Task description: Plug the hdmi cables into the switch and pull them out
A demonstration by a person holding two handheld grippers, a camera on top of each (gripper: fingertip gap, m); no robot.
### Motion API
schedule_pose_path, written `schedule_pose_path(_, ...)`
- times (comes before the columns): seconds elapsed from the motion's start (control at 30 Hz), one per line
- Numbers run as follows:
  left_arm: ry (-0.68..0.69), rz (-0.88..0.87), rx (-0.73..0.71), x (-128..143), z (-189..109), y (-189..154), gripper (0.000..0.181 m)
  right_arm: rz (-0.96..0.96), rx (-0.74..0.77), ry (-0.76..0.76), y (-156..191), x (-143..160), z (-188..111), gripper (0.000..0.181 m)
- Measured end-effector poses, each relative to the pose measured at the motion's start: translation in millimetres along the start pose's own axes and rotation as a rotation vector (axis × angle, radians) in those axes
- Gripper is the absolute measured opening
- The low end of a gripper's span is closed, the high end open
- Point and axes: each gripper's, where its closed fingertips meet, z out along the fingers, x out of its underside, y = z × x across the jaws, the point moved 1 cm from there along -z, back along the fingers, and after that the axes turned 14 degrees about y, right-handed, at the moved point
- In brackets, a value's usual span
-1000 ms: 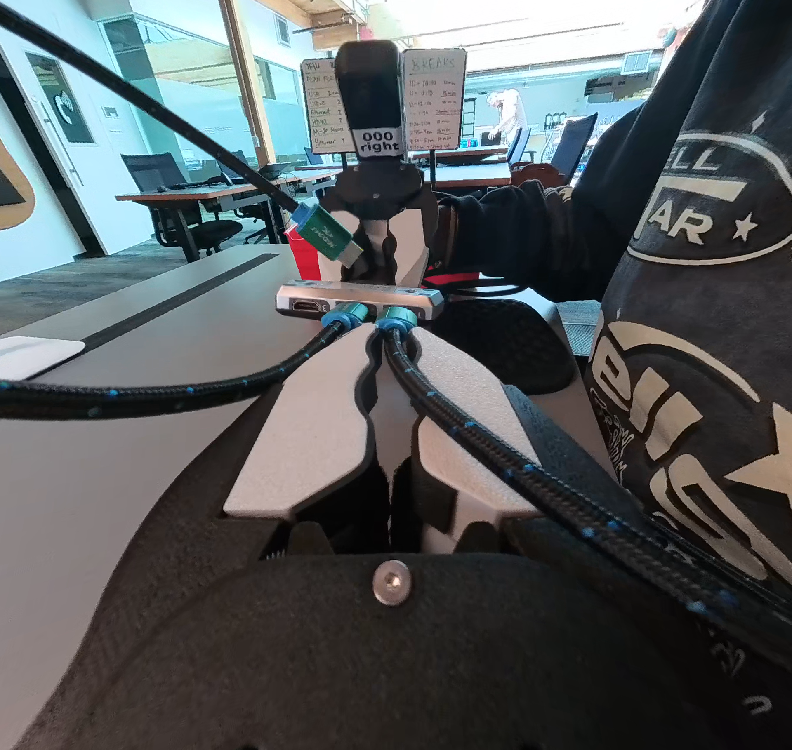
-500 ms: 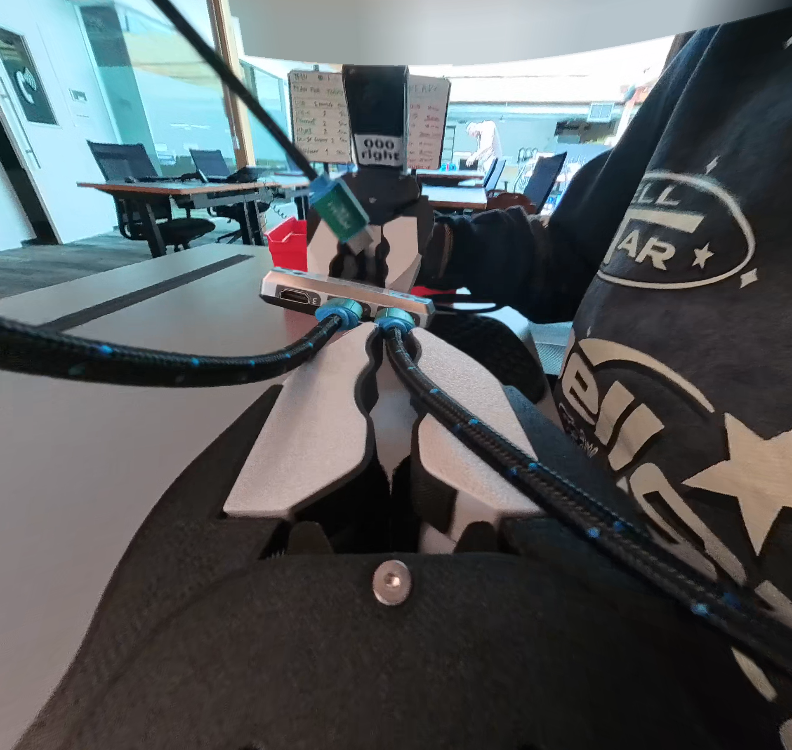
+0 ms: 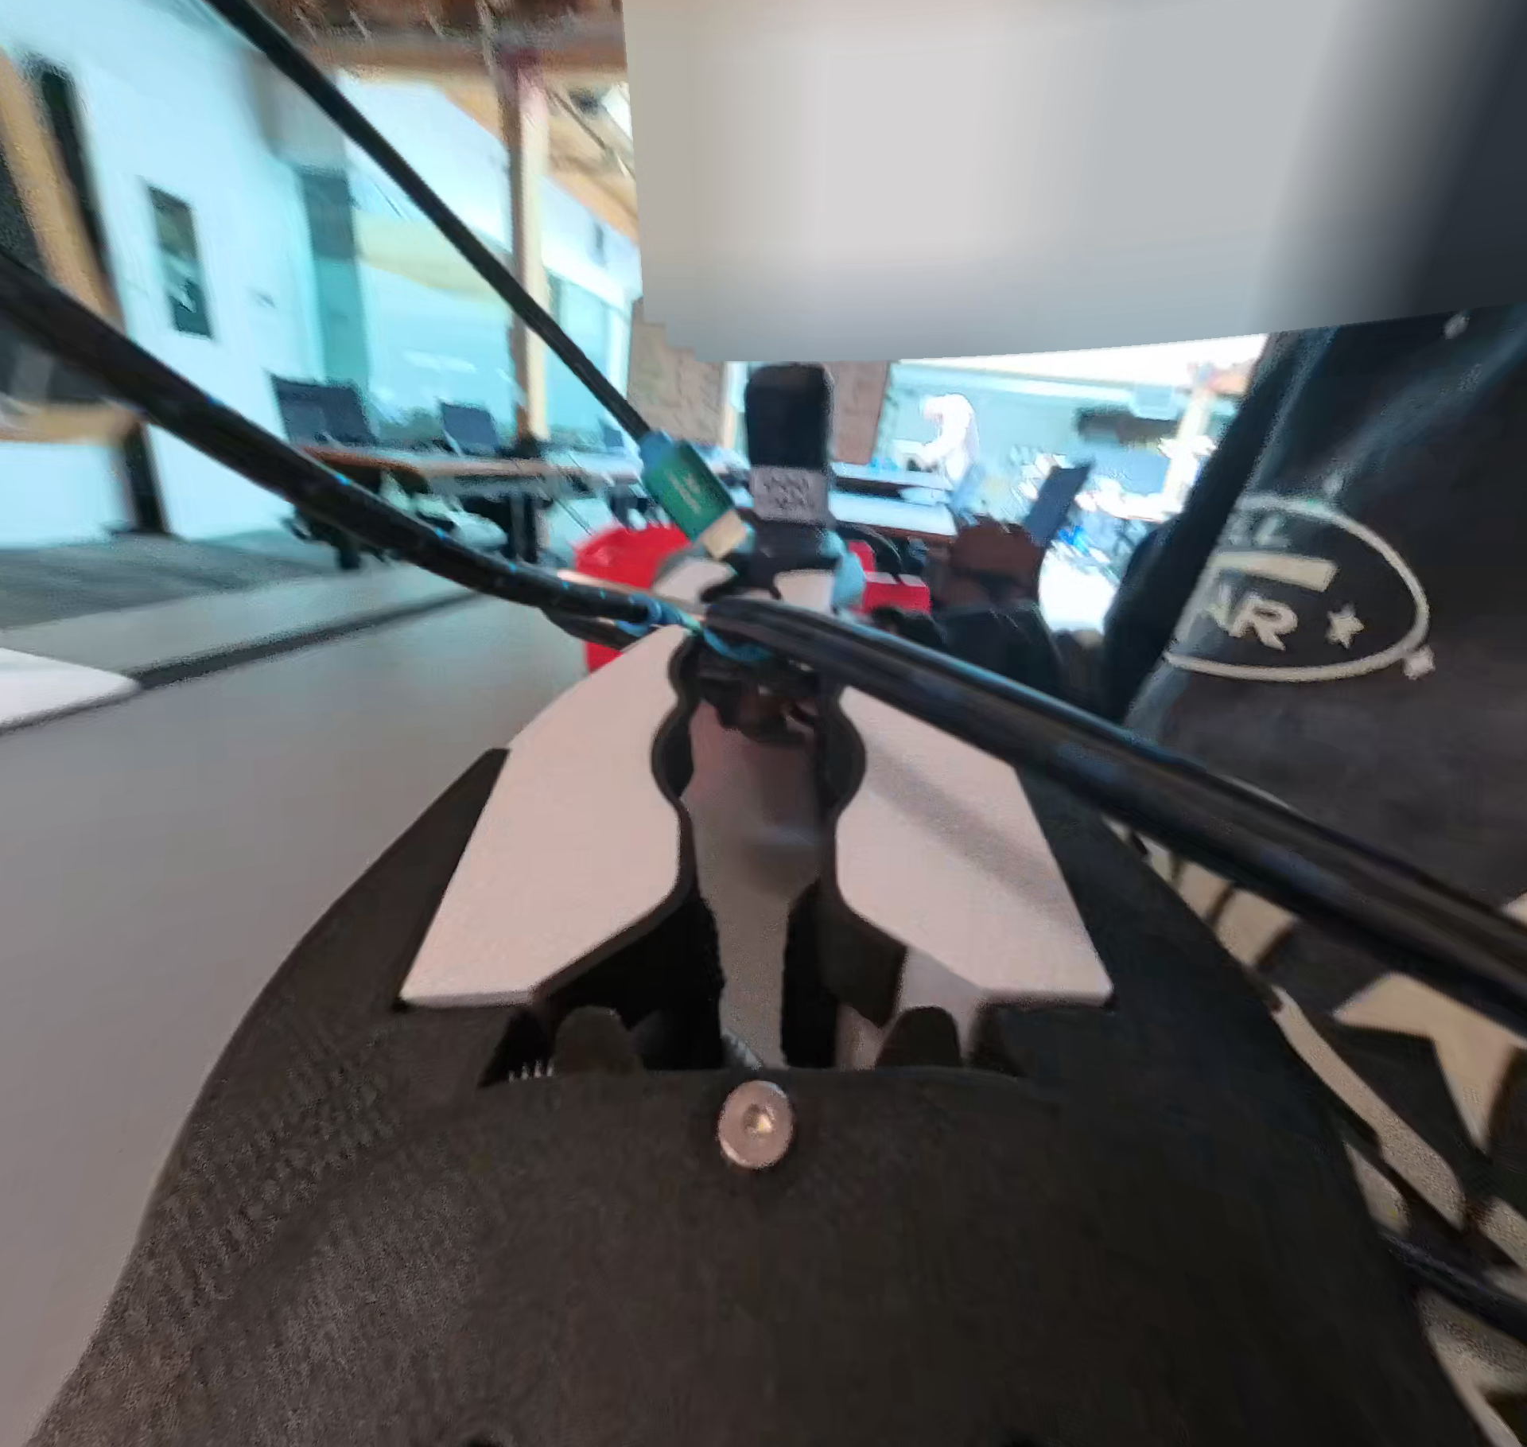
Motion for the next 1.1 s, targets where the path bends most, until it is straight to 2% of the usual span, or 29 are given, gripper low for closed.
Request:
schedule_pose_path(0.1,-0.145,0.037,-0.251,-14,-25,25,0.036,-0.03,0.118,-0.074,-13,-12,-24,0.038)
schedule_pose_path(0.17,-0.164,0.063,-0.353,-15,-36,33,0.042,-0.018,0.181,-0.137,-20,-24,-40,0.038)
schedule_pose_path(0.33,-0.122,0.169,-0.428,-13,-33,34,0.051,-0.015,0.394,-0.355,-34,-82,-100,0.039)
schedule_pose_path(0.53,-0.125,0.215,-0.47,-15,-35,34,0.054,0.113,0.586,-0.678,-48,-156,-213,0.038)
schedule_pose_path(0.73,-0.157,0.189,-0.485,-18,-41,37,0.054,-0.057,0.853,-0.706,-31,-207,-326,0.037)
schedule_pose_path(0.83,-0.145,0.191,-0.489,-17,-41,37,0.054,-0.126,1.047,-0.612,-21,-205,-373,0.036)
schedule_pose_path(0.97,-0.136,0.199,-0.494,-16,-41,37,0.054,-0.087,1.244,-0.453,-15,-170,-410,0.033)
schedule_pose_path(1.0,-0.136,0.197,-0.494,-15,-41,37,0.054,-0.045,1.286,-0.409,-15,-156,-416,0.021)
schedule_pose_path(1.03,-0.136,0.195,-0.494,-15,-41,37,0.054,-0.007,1.303,-0.386,-14,-143,-420,0.0)
schedule_pose_path(1.1,-0.138,0.193,-0.494,-15,-42,37,0.054,0.093,1.272,-0.354,-13,-119,-421,0.0)
